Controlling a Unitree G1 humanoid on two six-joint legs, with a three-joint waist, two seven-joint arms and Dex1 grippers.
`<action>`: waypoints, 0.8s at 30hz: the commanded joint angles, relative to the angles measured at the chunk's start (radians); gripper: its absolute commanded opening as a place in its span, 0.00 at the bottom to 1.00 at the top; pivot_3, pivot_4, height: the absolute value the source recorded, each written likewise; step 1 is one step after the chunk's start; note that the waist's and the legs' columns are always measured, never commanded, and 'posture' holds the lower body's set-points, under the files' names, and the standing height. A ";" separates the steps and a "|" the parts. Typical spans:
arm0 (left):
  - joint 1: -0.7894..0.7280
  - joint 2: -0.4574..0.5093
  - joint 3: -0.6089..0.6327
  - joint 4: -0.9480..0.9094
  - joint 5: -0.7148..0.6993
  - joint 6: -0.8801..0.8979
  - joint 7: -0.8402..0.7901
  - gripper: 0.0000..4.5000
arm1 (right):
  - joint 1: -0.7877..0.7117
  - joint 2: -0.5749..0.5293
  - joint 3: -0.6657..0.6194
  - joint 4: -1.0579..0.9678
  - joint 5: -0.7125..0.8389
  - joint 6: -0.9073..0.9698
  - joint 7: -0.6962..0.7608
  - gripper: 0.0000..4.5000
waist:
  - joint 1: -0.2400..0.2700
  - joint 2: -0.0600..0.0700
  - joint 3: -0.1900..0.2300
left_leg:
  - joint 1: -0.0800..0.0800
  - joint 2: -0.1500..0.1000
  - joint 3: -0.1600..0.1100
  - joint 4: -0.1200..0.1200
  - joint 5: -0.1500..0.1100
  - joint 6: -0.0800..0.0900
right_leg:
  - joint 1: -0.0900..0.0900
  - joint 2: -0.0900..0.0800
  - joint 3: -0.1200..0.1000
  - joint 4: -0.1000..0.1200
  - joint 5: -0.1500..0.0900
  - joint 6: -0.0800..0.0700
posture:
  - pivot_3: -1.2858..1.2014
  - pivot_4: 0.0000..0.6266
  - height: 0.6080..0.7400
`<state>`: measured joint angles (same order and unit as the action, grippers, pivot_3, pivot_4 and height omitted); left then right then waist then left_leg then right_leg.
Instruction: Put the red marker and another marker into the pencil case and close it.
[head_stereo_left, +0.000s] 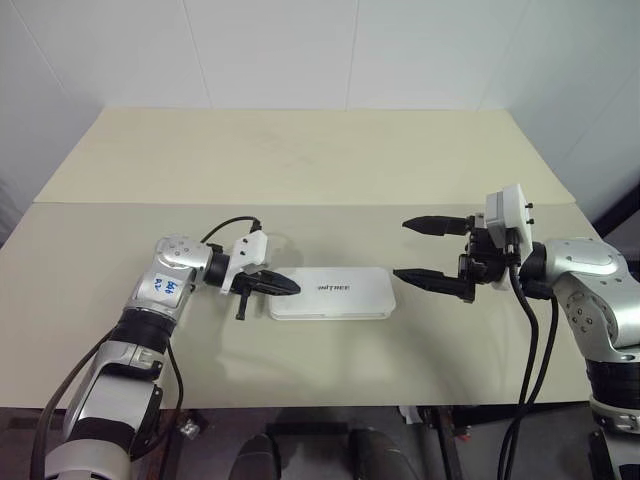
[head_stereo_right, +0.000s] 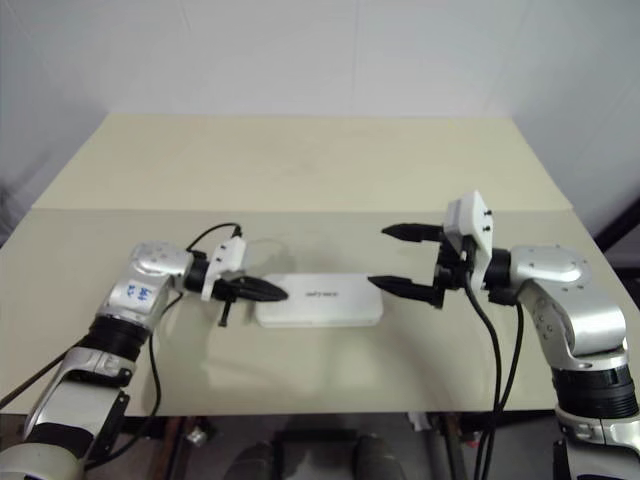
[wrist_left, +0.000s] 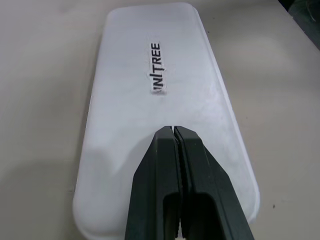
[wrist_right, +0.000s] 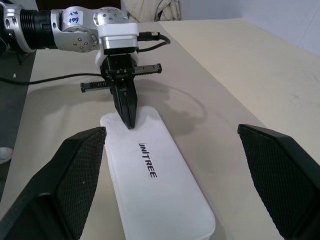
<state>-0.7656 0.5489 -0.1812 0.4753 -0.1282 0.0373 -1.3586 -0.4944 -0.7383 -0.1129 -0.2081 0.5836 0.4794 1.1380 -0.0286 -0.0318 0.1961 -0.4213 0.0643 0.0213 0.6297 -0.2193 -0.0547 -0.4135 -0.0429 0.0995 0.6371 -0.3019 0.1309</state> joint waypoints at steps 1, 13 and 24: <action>0.026 -0.014 -0.036 -0.038 0.032 0.064 0.040 0.01 | 0.012 0.012 -0.004 -0.081 0.024 -0.008 -0.023 1.00 | 0.000 0.000 0.000 | 0.000 0.000 0.000 0.000 0.000 0.000 | 0.000 0.000 0.000 0.000 0.000 0.000 | 0.52 0.24 1.00; 0.047 -0.012 -0.042 -0.162 -0.002 0.222 0.050 0.01 | 0.079 0.052 -0.006 -0.161 0.053 0.005 -0.098 1.00 | 0.000 -0.001 -0.001 | 0.001 0.000 -0.001 0.001 0.000 0.000 | 0.002 0.000 0.000 0.000 0.000 0.000 | 0.52 0.24 1.00; 0.076 0.066 0.238 -0.240 -0.234 0.180 0.046 0.01 | 0.050 0.036 -0.021 -0.098 0.068 -0.006 -0.055 1.00 | -0.001 -0.001 -0.001 | 0.001 0.000 -0.001 0.000 0.000 0.000 | 0.001 0.000 0.000 0.000 0.000 -0.001 | 0.52 0.24 1.00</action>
<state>-0.6936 0.5882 0.0003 0.2787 -0.3107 0.2254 -1.3109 -0.4223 -0.6888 -0.1092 -0.2996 0.6205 0.4853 1.0677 -0.0299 -0.0327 0.1955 -0.4208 0.0645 0.0205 0.6295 -0.2193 -0.0546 -0.4127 -0.0430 0.0993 0.6368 -0.3021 0.1303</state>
